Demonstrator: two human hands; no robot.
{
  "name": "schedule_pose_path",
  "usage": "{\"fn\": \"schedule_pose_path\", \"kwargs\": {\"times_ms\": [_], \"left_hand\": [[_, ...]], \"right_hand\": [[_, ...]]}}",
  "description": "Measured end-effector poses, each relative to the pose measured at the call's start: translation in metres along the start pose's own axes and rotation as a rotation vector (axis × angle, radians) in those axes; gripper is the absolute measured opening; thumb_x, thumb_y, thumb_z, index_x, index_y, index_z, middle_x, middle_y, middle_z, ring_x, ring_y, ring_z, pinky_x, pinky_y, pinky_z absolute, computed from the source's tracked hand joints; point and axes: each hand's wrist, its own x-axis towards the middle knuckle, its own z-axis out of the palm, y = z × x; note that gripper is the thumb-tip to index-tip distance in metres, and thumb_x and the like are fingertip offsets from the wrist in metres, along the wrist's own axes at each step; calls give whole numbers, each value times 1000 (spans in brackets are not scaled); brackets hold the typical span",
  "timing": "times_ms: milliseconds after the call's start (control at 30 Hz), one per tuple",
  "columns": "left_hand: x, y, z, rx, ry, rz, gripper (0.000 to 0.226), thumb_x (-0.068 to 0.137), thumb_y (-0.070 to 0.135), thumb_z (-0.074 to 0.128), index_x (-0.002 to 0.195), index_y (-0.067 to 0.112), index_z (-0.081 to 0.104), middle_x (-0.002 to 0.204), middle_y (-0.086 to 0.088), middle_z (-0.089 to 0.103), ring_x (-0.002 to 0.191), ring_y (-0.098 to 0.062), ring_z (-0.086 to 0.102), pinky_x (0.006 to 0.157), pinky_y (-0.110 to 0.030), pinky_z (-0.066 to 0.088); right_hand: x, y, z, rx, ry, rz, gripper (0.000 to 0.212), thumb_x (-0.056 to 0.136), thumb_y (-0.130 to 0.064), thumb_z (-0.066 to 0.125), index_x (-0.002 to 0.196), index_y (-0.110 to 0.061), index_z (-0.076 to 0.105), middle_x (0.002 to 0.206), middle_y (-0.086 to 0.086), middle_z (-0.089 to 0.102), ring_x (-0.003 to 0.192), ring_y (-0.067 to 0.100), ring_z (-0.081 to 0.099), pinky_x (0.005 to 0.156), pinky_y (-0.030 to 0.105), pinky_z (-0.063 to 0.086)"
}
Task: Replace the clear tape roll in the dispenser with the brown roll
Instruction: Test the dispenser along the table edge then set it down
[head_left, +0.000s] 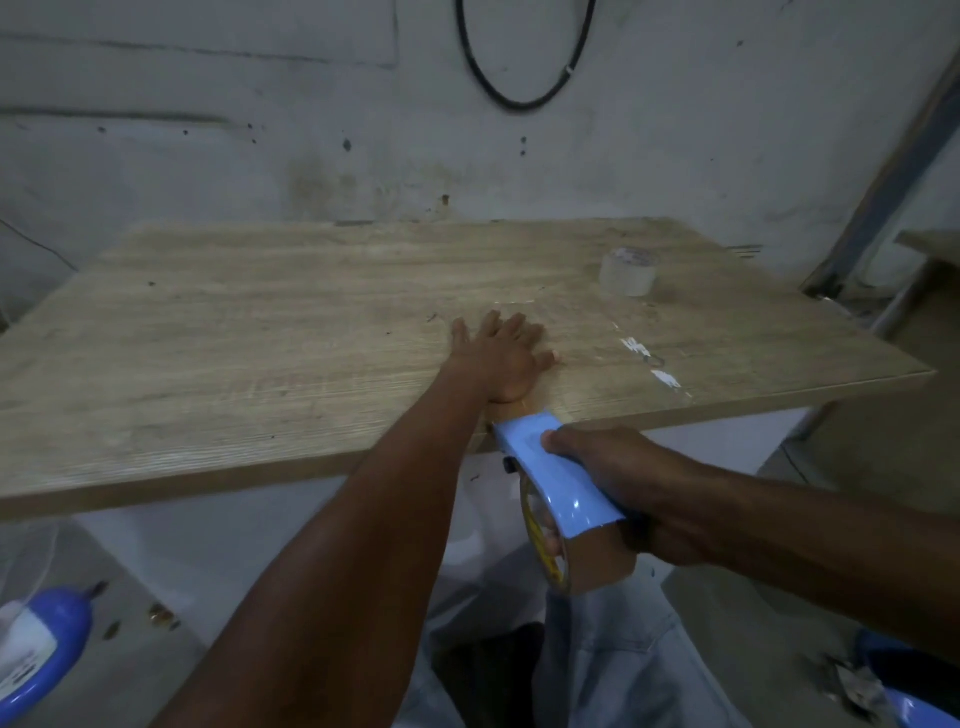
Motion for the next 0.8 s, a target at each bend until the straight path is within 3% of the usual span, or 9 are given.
{"fn": "schedule_pose_path", "kwargs": {"times_ms": [133,300,467,567,733,800], "left_hand": [[-10,11,4,17,13,38,73,98,66,23,159,27,16,169,3,4,155,-23,-4,117,-65,-5],[-19,14,9,-28,16,38,77,96,70,23,159,27,16,169,2,8,155,-21,-3,118,-61,-6],[-18,13,10,-16,13,47,76,97,70,23,160,28,14,169,4,7,155,-22,-2,119,-61,-2],[-16,11,11,-16,29,51,73,98,68,22,159,29,15,169,4,8,155,-23,0,119,-60,1],[-17,12,10,-6,35,48,72,98,67,22,159,30,17,168,4,10,155,-24,1,119,-60,0],[-19,12,9,-4,42,41,72,98,67,22,159,30,17,168,4,11,155,-24,1,119,-61,-2]], "right_hand": [[1,1,-1,5,-16,19,39,94,-33,57,107,4,59,61,19,66,48,31,65,54,37,56],[-2,-2,1,28,-13,71,39,92,-35,59,98,3,62,58,17,65,46,28,63,53,35,56],[-4,-1,1,33,14,12,37,97,-34,57,87,1,57,50,15,62,44,25,61,48,34,57],[-4,1,3,40,13,-1,36,98,-34,56,88,1,57,49,15,63,45,26,61,56,38,57],[-4,3,4,30,16,-15,36,99,-34,55,92,1,56,49,14,64,42,25,62,53,37,58],[-5,3,4,8,21,-16,36,99,-35,54,92,0,57,49,13,65,43,25,63,60,41,58]]}}
